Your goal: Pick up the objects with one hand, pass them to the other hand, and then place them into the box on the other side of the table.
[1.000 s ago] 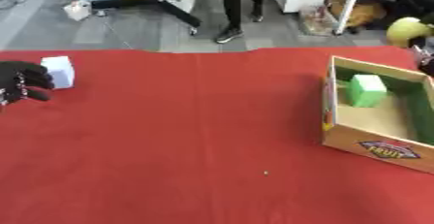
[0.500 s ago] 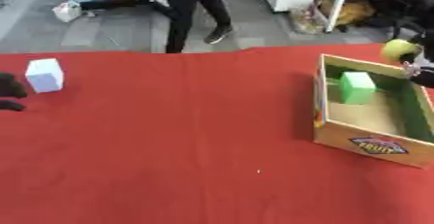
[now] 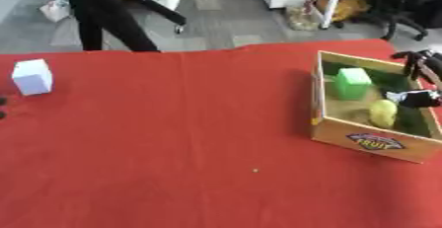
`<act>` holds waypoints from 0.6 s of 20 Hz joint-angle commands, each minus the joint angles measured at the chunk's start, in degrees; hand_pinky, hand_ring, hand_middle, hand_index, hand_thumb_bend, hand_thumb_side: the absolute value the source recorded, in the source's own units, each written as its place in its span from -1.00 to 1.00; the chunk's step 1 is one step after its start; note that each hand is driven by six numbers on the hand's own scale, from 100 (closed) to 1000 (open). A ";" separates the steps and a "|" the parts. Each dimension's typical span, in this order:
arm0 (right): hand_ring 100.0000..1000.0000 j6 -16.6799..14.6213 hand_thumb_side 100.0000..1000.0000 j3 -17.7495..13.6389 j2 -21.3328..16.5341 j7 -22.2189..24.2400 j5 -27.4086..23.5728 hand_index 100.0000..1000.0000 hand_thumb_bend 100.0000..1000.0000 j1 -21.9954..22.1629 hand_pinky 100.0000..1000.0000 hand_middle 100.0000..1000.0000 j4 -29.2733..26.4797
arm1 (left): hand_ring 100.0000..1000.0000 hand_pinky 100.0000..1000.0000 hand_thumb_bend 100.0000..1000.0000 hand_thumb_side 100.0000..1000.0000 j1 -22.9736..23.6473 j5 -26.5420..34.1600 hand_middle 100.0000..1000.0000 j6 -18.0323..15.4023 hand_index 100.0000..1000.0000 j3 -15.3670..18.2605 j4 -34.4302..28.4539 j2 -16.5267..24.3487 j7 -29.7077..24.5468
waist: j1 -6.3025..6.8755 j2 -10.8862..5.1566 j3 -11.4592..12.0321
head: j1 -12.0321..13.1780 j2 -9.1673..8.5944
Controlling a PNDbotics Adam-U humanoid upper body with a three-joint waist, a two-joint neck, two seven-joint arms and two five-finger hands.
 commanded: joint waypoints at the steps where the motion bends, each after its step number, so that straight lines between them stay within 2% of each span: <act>1: -0.16 0.03 -0.22 -1.14 -2.27 1.28 0.40 0.78 -0.15 -0.40 0.31 -0.19 -1.17 | 0.40 0.36 -0.10 0.45 -0.39 -0.18 0.25 0.15 0.47 0.87 -1.13 0.73 0.05 | -0.80 -1.54 -0.11 | -0.07 0.30; 8: -0.17 0.17 -0.17 -2.20 -3.45 1.72 -1.96 0.84 -0.09 1.73 0.33 -0.19 -6.79 | 0.40 0.36 -0.11 0.45 -0.33 -0.69 0.25 0.16 0.47 0.99 -0.69 0.82 0.05 | -0.79 -1.52 -0.27 | 0.19 0.51; 12: -0.21 1.09 -0.34 -3.89 -3.48 -0.49 -6.98 0.75 -0.13 4.52 0.32 -0.23 -14.37 | 0.40 0.36 -0.12 0.44 -0.68 -1.49 0.25 0.01 0.47 1.29 -0.13 1.35 0.58 | -0.78 -1.26 -0.41 | 1.30 0.32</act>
